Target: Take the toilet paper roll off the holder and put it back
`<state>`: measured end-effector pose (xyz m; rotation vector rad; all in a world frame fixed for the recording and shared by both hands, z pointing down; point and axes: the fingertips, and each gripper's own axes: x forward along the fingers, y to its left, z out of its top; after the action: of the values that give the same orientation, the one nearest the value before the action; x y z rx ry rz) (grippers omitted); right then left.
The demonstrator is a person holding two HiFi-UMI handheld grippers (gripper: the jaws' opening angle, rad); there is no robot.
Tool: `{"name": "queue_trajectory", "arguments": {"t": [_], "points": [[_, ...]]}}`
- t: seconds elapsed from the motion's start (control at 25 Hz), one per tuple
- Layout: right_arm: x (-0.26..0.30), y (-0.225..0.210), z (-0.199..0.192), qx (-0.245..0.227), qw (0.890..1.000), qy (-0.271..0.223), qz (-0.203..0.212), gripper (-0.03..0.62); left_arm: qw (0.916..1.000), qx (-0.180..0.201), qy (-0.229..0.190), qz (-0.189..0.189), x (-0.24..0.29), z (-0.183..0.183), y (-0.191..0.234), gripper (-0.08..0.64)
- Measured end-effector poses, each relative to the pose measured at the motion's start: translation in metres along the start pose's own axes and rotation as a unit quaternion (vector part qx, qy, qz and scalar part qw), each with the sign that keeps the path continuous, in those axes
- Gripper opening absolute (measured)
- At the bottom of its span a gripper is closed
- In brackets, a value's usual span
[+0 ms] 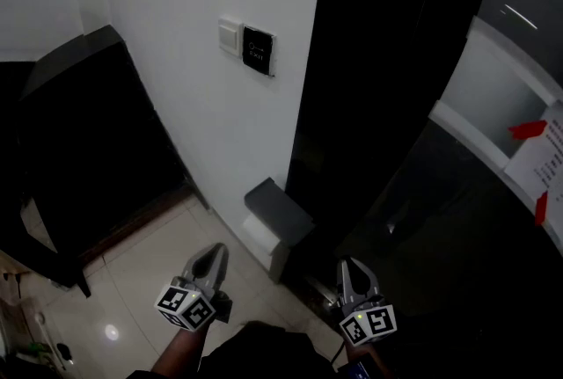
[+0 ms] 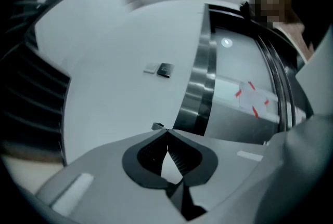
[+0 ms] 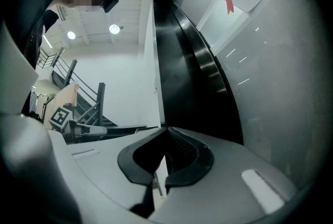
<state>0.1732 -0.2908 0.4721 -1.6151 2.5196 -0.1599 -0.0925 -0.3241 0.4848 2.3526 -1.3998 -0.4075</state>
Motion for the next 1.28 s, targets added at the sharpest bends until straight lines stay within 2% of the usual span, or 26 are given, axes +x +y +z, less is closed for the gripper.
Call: {"name": "queue_trajectory", "arguments": {"t": [0.04,0.08,0.12,0.16,0.2,0.24,0.28,0.36,0.48,0.52,0.56,0.64,0.68,0.76,0.8,0.88,0.92,1.28], "points": [[0.0,-0.002,0.001,-0.001,1.0,-0.001,-0.002,0.014,0.9978,-0.065,0.001,-0.006,0.004,-0.006,0.007,0.003],[-0.001,-0.004,0.002,-0.001,1.0,-0.003,-0.004,0.012,0.9896,-0.143,0.001,-0.012,0.008,-0.014,0.014,0.003],[-0.002,-0.006,0.002,-0.001,1.0,-0.004,-0.005,0.012,0.9726,-0.232,0.001,-0.016,0.013,-0.025,0.022,0.08],[-0.003,-0.008,0.003,-0.001,1.0,-0.004,-0.008,0.012,0.9453,-0.326,0.0,-0.018,0.02,-0.037,0.027,0.196],[-0.004,-0.01,0.003,-0.001,1.0,-0.005,-0.01,0.012,0.9127,-0.408,-0.005,-0.02,0.026,-0.048,0.03,0.261],[-0.005,-0.012,0.003,-0.001,1.0,-0.004,-0.013,0.012,0.8888,-0.458,-0.006,-0.022,0.033,-0.057,0.033,0.296],[-0.006,-0.013,0.002,-0.001,1.0,-0.003,-0.016,0.012,0.8818,-0.471,-0.001,-0.019,0.037,-0.066,0.036,0.312],[-0.009,-0.017,0.002,-0.001,1.0,-0.002,-0.022,0.012,0.8845,-0.466,0.018,-0.011,0.045,-0.083,0.039,0.335],[-0.01,-0.021,0.004,0.0,1.0,-0.003,-0.03,0.012,0.8638,-0.502,0.031,-0.021,0.059,-0.098,0.033,0.38],[-0.01,-0.021,0.004,0.0,1.0,-0.004,-0.031,0.014,0.8601,-0.509,0.032,-0.022,0.064,-0.102,0.032,0.388],[-0.01,-0.021,0.005,-0.002,0.999,-0.003,-0.032,0.012,0.8612,-0.507,0.035,-0.021,0.068,-0.105,0.033,0.395],[-0.013,-0.023,0.005,-0.004,0.999,-0.001,-0.035,0.014,0.8726,-0.486,0.041,-0.016,0.072,-0.111,0.039,0.4],[-0.015,-0.024,0.005,-0.004,0.999,0.0,-0.04,0.014,0.8757,-0.481,0.042,-0.017,0.076,-0.112,0.04,0.402],[-0.018,-0.029,0.003,-0.003,0.999,0.002,-0.05,0.012,0.8773,-0.478,0.037,-0.019,0.083,-0.11,0.04,0.412],[-0.019,-0.031,0.002,-0.001,0.999,0.003,-0.055,0.014,0.8741,-0.484,0.03,-0.019,0.087,-0.108,0.04,0.439],[-0.021,-0.033,-0.001,0.002,0.998,0.004,-0.061,0.012,0.8584,-0.512,0.02,-0.022,0.095,-0.104,0.037,0.47],[-0.022,-0.035,-0.001,0.003,0.998,0.003,-0.064,0.012,0.8539,-0.519,0.022,-0.025,0.098,-0.105,0.036,0.472],[-0.033,-0.043,-0.002,0.003,0.996,0.001,-0.089,0.012,0.841,-0.537,0.042,-0.047,0.125,-0.111,0.026,0.472]]}}
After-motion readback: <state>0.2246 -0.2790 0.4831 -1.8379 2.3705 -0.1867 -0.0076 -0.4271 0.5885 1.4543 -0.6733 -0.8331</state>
